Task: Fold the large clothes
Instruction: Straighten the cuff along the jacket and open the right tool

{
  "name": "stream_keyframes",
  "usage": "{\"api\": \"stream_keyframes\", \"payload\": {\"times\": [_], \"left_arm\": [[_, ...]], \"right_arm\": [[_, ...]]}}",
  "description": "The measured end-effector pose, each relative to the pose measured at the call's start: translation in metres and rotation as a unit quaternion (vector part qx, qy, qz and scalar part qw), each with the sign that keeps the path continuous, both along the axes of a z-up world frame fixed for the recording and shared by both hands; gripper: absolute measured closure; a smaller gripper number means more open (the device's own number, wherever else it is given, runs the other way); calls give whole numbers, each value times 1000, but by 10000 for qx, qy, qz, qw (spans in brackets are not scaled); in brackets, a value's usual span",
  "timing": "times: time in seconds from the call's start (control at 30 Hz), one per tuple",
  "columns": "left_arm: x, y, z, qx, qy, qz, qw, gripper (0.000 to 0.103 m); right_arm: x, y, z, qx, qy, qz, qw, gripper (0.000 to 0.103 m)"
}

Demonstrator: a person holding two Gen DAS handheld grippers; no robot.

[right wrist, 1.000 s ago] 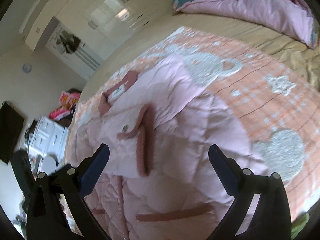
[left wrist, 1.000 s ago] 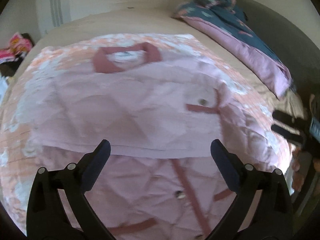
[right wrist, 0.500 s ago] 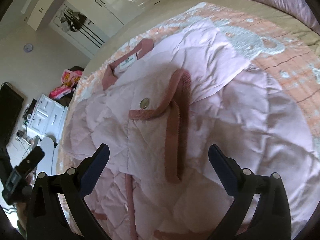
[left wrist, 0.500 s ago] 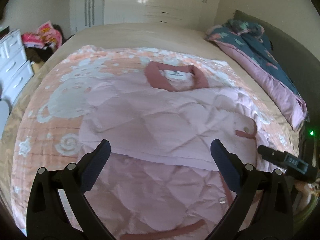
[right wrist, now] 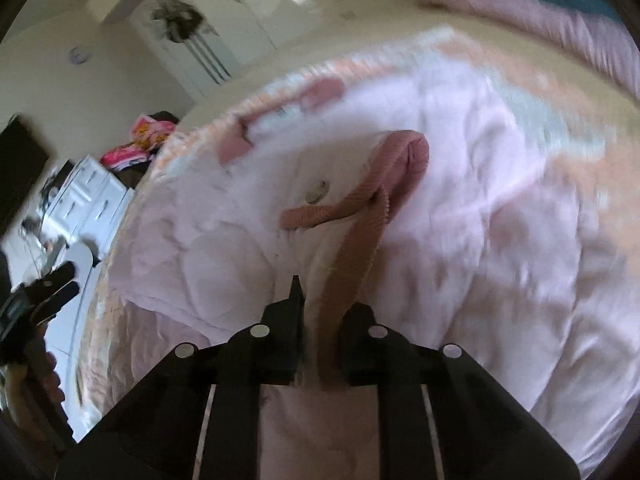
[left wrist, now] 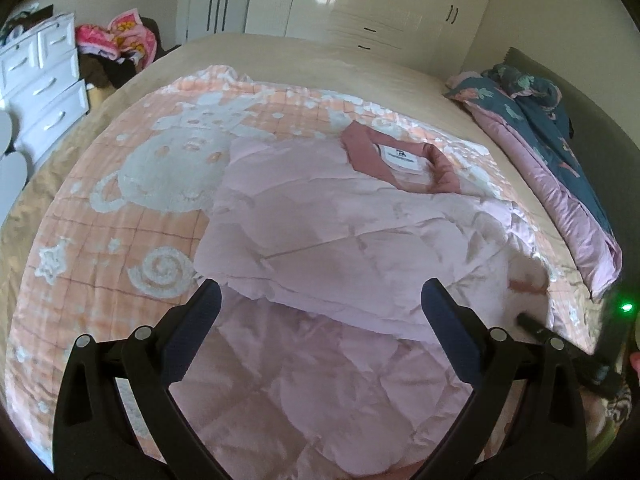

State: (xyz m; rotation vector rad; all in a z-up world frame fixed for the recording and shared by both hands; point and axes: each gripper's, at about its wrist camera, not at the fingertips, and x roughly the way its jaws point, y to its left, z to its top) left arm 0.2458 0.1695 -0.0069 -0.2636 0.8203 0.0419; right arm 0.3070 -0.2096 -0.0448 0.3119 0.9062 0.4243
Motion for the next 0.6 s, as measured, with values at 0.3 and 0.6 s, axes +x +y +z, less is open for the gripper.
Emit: {"api": "stream_keyframes", "payload": {"times": [0.3,0.6], "left_arm": [[18,3,3,9,-57,52,10000,9],[53,-12,4,215,19,-170,9996,9]], "right_arm": [[38,-7,86,-421,-1203,252,9915,90],[67,-15,55,-645,-950,107,9933,90]]}}
